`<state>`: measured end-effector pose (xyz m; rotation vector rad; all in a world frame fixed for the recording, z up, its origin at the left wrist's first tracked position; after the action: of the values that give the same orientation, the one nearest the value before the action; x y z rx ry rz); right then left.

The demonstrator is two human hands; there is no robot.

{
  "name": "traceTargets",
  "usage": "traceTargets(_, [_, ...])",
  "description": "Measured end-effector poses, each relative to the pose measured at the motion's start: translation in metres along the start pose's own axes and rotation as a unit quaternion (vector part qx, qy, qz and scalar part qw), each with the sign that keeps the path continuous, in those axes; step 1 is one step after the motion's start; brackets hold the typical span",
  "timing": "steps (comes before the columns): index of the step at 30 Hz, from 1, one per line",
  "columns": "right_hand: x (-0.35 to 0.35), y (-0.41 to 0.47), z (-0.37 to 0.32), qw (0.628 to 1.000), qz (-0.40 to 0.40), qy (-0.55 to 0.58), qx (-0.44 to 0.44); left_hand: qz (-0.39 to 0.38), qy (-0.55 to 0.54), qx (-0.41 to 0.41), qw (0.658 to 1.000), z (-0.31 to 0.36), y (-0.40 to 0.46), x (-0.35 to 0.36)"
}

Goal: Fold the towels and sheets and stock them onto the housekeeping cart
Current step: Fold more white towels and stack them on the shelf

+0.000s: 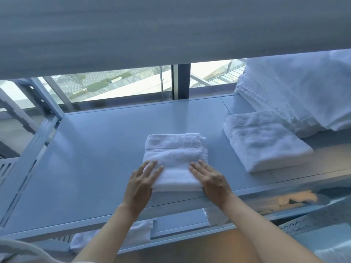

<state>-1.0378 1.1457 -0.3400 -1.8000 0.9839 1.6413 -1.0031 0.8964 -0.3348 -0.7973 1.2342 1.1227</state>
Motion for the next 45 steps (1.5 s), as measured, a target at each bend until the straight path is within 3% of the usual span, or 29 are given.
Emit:
traceTargets(3, [0.006, 0.003, 0.007, 0.999, -0.028, 0.030, 0.009, -0.018, -0.044, 0.005, 0.999, -0.003, -0.009, 0.011])
traceTargets(7, [0.009, 0.008, 0.019, 0.985, -0.161, 0.049, 0.032, -0.154, -0.041, -0.035, 0.987, -0.016, -0.004, 0.013])
traceTargets(10, [0.002, 0.012, 0.018, 0.977, -0.207, 0.039, 0.039, -0.200, -0.066, -0.043, 0.977, -0.018, 0.004, 0.008])
traceTargets(13, [-0.003, 0.027, 0.002, 0.971, -0.206, 0.109, 0.055, -0.168, -0.104, -0.045, 0.979, -0.004, 0.022, 0.005])
traceTargets(16, [0.002, 0.065, -0.020, 0.971, -0.171, 0.145, 0.082, -0.147, -0.074, -0.056, 0.985, 0.008, 0.050, 0.013])
traceTargets(19, [0.019, 0.088, -0.027, 0.974, -0.180, 0.104, 0.091, -0.159, -0.046, -0.083, 0.983, 0.003, 0.055, 0.027])
traceTargets(24, [0.014, 0.114, 0.022, 0.963, -0.194, 0.099, 0.162, -0.148, -0.025, -0.114, 0.982, -0.007, 0.048, 0.037])
traceTargets(28, [0.007, 0.111, 0.034, 0.963, -0.208, 0.079, 0.153, -0.158, -0.030, -0.118, 0.980, -0.008, 0.051, 0.036])
traceTargets(36, [-0.053, 0.018, 0.142, 0.969, -0.014, 0.072, 0.237, -0.157, -0.040, -0.094, 0.982, 0.016, 0.061, 0.045])
traceTargets(38, [-0.068, -0.002, 0.180, 0.954, -0.038, 0.057, 0.292, -0.155, -0.040, -0.084, 0.984, 0.034, 0.070, 0.052])
traceTargets(42, [-0.070, -0.036, 0.230, 0.916, -0.160, 0.058, 0.363, -0.143, -0.046, -0.068, 0.986, 0.064, 0.090, 0.061])
traceTargets(45, [-0.062, -0.040, 0.234, 0.916, -0.161, 0.070, 0.360, -0.143, -0.035, -0.076, 0.986, 0.070, 0.096, 0.063])
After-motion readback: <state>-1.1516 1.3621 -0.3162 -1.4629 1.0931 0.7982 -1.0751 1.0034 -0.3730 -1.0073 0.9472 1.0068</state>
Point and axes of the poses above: each hand's wrist, its own y-axis towards the middle knuckle, its own x-axis out of the palm, z = x × y, the point moved 5 cm from there along y, towards the middle knuckle, and after that the axes turned 12 degrees about -z, right-handed, at the moved point
